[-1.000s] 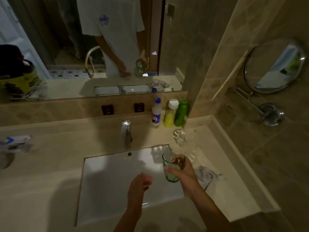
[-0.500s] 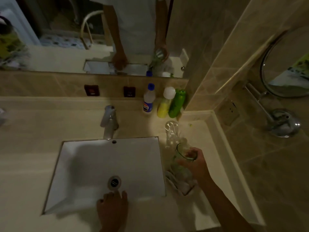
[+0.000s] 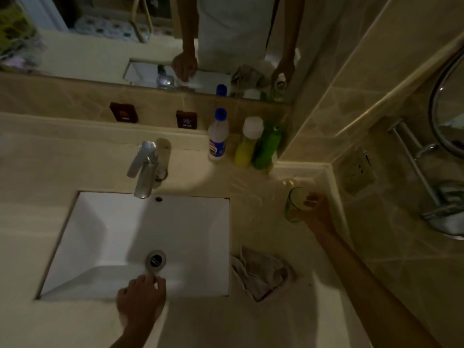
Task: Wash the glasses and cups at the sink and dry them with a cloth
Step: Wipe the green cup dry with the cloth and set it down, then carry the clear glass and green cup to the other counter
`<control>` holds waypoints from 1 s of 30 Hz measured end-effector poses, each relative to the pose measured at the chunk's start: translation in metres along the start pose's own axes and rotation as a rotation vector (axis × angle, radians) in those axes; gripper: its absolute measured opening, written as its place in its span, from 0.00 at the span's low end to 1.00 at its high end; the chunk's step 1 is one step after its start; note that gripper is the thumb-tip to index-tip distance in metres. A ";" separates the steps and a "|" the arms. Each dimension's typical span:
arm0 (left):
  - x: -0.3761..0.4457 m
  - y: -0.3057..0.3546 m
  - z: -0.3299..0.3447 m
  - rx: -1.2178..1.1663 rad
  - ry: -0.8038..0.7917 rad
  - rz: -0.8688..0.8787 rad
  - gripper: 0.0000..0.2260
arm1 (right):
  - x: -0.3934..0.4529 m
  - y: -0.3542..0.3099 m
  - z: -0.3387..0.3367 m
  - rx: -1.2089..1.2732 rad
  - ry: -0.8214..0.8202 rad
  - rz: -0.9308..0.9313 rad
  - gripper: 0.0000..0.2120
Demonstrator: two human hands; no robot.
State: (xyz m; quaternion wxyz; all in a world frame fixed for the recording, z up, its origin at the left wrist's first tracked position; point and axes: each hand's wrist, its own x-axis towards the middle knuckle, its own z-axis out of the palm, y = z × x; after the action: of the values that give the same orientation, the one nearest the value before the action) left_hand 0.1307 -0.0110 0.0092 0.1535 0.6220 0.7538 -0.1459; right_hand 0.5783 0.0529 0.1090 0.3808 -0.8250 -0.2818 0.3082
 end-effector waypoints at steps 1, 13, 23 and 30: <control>0.000 0.000 -0.001 0.003 0.008 0.007 0.10 | 0.004 0.000 -0.002 -0.030 0.002 -0.007 0.35; -0.002 0.001 -0.004 -0.025 0.050 0.000 0.09 | 0.027 0.017 0.002 -0.126 0.022 -0.050 0.44; -0.005 0.000 -0.008 -0.074 0.060 0.024 0.08 | 0.024 0.026 0.010 -0.118 0.019 -0.012 0.44; -0.006 0.001 -0.012 -0.101 0.071 0.027 0.09 | 0.020 0.021 0.008 -0.128 0.010 -0.014 0.43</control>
State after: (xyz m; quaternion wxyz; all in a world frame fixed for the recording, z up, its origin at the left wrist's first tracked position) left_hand 0.1323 -0.0112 0.0221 0.1598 0.6286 0.7566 -0.0835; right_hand 0.5904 0.0591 0.0820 0.3310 -0.8471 -0.3049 0.2826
